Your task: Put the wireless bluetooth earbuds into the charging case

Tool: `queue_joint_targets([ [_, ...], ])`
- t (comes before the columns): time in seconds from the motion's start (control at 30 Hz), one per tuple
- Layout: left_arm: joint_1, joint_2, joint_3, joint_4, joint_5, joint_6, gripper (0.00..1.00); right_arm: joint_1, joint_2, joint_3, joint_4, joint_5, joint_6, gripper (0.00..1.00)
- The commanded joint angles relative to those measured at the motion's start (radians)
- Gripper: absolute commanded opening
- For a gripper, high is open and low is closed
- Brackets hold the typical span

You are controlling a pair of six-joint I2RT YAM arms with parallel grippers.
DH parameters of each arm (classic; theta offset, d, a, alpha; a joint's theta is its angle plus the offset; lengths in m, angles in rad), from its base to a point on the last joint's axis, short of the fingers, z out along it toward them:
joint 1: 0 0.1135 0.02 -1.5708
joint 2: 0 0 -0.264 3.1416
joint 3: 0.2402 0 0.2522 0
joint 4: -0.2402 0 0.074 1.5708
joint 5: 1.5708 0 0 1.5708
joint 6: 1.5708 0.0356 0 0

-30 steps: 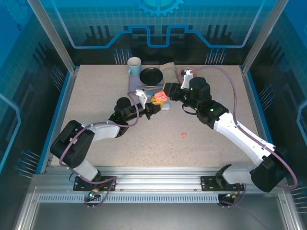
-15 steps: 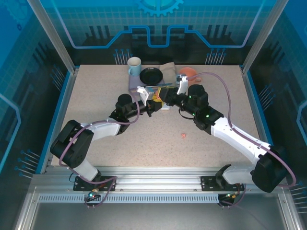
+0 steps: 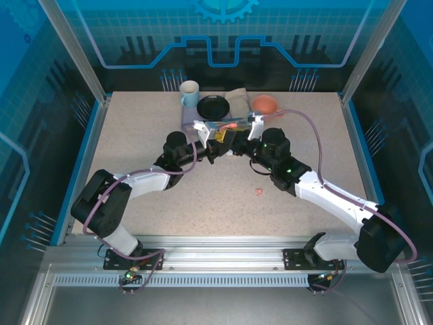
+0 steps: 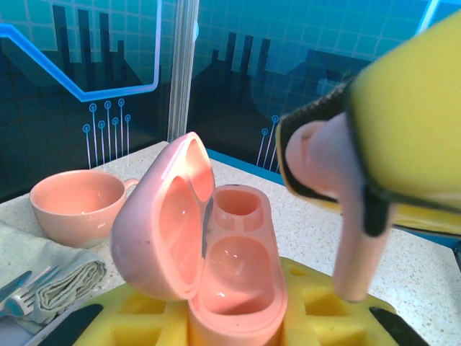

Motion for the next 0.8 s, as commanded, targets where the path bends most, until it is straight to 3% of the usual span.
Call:
queue_joint_targets([
  [0.0,-0.005,-0.032,0.031,0.026,-0.002,-0.016,0.0,0.012,-0.01,-0.014,0.067,0.06,0.016,0.25],
  [0.77,-0.005,-0.042,0.035,0.029,0.0,-0.022,0.0,0.016,0.059,-0.011,0.099,0.069,0.052,0.22],
])
